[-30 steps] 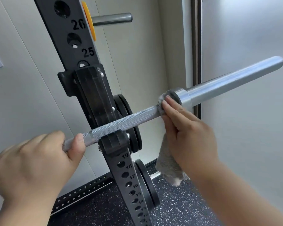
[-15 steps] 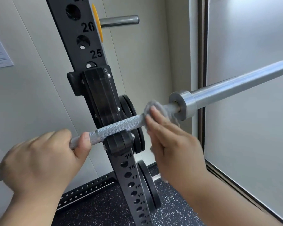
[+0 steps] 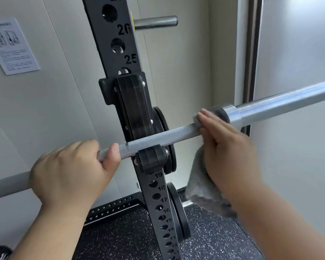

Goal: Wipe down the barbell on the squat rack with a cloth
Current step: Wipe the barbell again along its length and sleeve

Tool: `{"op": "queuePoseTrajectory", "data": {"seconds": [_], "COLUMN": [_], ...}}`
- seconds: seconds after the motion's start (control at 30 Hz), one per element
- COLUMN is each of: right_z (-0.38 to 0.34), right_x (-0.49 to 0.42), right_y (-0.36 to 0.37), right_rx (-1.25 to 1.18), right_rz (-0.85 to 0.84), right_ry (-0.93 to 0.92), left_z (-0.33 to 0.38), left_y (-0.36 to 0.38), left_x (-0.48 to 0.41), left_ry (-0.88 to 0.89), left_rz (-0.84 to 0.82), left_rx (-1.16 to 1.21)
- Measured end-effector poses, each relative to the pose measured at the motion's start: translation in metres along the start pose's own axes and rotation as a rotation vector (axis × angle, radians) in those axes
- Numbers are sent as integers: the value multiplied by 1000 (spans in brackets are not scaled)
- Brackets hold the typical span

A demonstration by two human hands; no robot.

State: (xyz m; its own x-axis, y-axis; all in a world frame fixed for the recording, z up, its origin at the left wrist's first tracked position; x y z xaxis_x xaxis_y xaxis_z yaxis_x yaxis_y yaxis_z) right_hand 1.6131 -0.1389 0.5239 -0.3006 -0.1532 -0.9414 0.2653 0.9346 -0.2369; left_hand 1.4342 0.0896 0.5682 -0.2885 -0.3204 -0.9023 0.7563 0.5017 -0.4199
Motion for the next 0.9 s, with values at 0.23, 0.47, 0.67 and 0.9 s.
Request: {"op": "queuePoseTrajectory", "data": {"seconds": [0.23, 0.47, 0.67, 0.9], "right_z": [-27, -33, -9, -38], "right_x": [5, 13, 2, 2], "right_y": [10, 10, -2, 7], "right_rx": [-25, -40, -31, 78], "right_rz": [-116, -147, -81, -264], "right_ry": [-147, -158, 116, -101], "left_z": [0, 4, 5, -5], "left_y": [2, 1, 1, -5], "left_x": [1, -1, -2, 2], "left_ry": [9, 13, 38, 202], "left_rz": [6, -32, -123, -229], "left_rx": [-42, -46, -74, -25]}}
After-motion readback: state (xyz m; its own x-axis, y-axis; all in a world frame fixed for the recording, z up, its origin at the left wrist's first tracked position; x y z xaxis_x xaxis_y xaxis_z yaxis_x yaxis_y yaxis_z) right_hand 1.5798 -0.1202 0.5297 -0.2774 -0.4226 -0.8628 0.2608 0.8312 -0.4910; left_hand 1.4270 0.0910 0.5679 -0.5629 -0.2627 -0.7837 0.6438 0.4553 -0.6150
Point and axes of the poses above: each hand's wrist, its own x-axis away from the middle knuckle, its own y-axis out of the palm, z = x × y, the point moved 7 cm from there along -x, towards the middle knuckle, and after that the axes turned 10 degrees about -y, right-handed, at the moved point
